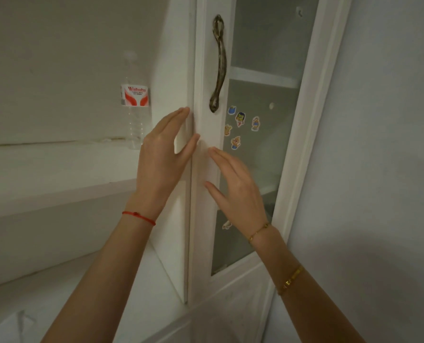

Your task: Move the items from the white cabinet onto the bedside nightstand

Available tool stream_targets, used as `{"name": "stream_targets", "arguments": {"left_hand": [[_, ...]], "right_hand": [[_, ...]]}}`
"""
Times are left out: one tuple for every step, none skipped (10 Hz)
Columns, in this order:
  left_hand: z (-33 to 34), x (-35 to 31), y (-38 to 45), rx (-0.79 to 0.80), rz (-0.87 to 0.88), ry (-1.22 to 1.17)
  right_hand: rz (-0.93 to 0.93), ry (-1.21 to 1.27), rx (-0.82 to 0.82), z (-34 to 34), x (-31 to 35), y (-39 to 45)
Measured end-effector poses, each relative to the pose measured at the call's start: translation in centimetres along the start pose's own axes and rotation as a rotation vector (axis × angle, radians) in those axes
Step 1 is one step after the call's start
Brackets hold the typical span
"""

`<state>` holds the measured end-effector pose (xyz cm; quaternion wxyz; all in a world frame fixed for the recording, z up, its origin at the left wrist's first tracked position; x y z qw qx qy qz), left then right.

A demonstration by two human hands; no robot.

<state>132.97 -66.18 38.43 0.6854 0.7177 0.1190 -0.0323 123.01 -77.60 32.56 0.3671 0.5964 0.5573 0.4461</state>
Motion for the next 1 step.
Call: {"name": "stream_targets", "arguments": {"left_hand": [[-1.39,-0.93,-1.60,0.029,0.029,-0.027]], "right_hand": [[0.155,0.045,-0.020,-1.60,-1.40,-1.01]]}}
Point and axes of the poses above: each hand's wrist, its own y-axis towards the middle knuckle, its own z-axis out of the palm, x = y × z, the point moved 7 cm from there along y, towards the middle knuckle, and after that the axes turned 10 degrees about -x, right-handed, at the moved point
